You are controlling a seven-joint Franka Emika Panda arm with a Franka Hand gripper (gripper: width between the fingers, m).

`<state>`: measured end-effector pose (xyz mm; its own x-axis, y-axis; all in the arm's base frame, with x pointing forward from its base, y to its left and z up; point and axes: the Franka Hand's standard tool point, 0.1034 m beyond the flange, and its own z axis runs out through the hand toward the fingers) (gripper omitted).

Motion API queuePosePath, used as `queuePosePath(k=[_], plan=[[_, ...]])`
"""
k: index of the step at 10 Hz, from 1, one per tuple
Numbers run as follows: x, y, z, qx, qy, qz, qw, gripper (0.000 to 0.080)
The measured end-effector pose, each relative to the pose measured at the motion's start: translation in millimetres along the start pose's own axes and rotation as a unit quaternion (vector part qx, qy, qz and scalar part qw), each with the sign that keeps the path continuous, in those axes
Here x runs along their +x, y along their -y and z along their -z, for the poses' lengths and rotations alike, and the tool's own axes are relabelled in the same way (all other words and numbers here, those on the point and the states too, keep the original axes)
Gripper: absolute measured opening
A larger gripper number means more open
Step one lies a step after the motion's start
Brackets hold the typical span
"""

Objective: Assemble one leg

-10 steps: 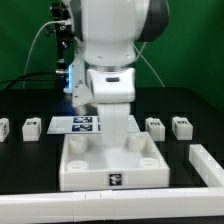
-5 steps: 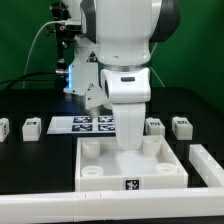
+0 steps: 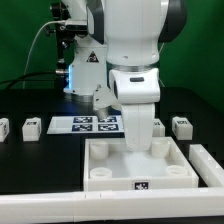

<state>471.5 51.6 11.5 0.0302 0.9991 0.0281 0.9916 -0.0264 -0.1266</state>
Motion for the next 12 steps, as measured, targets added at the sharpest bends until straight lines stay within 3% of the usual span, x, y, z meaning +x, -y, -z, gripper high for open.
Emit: queuePosePath(k=[6, 10, 11, 12], plan=[[23.5, -13.9, 1.5, -0.005, -0.007, 0.01, 1.0, 0.0077], [21.5, -16.8, 1.9, -0.003, -0.006, 0.006, 1.0, 0.0076], [20.4, -17.1, 2.2, -0.004, -0.006, 0.005, 1.0, 0.0165], [20.2, -17.6, 3.5, -0.005, -0.006, 0.004, 1.0, 0.0165]])
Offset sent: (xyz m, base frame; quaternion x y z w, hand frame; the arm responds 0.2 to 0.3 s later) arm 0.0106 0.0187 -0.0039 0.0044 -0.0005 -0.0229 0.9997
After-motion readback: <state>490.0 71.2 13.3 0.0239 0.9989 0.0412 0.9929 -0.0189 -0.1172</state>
